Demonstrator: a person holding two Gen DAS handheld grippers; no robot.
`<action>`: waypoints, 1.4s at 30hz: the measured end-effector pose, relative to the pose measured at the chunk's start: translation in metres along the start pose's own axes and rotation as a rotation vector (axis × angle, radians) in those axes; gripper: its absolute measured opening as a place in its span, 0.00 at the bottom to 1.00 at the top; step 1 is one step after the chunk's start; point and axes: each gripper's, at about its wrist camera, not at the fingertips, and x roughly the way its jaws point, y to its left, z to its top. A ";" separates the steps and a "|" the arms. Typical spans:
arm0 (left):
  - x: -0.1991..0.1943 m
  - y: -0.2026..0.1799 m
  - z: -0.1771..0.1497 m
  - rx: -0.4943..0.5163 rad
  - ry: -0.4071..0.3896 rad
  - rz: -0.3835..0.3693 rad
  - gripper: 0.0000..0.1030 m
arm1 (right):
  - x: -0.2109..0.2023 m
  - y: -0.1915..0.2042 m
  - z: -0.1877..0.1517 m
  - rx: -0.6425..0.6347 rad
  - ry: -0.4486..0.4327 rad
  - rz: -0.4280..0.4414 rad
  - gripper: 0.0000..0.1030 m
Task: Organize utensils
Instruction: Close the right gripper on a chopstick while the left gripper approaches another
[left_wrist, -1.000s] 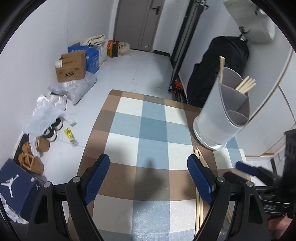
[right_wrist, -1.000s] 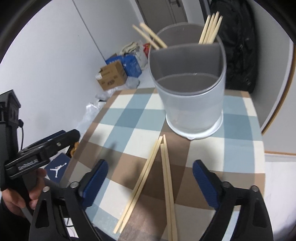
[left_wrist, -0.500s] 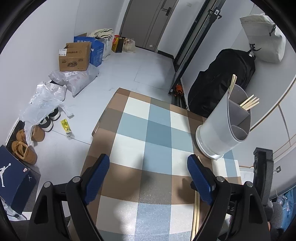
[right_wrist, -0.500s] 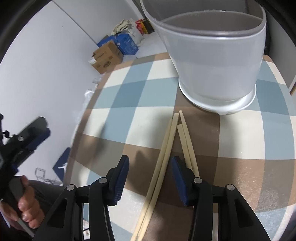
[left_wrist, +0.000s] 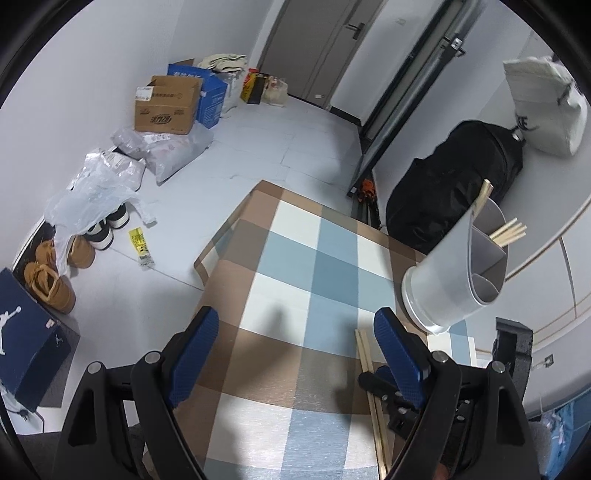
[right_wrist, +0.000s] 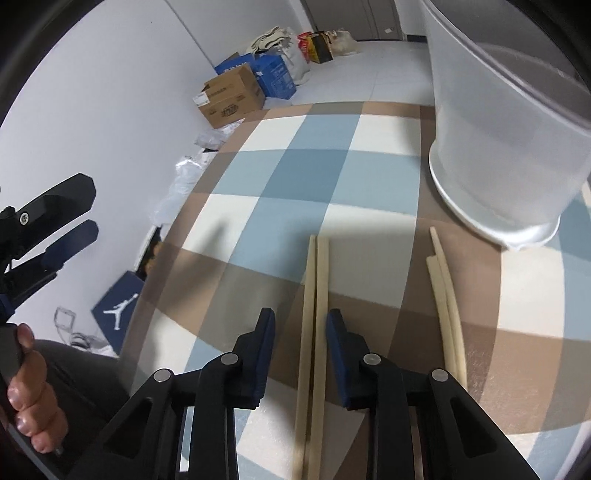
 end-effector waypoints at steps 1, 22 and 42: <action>0.000 0.003 0.000 -0.010 -0.001 0.004 0.80 | 0.000 0.002 0.002 -0.004 -0.003 -0.009 0.27; 0.000 0.012 0.003 -0.055 0.012 0.003 0.80 | 0.032 0.020 0.036 -0.174 0.057 -0.220 0.13; 0.015 0.017 -0.004 -0.044 0.063 0.046 0.80 | -0.009 0.007 0.031 -0.125 -0.096 -0.162 0.06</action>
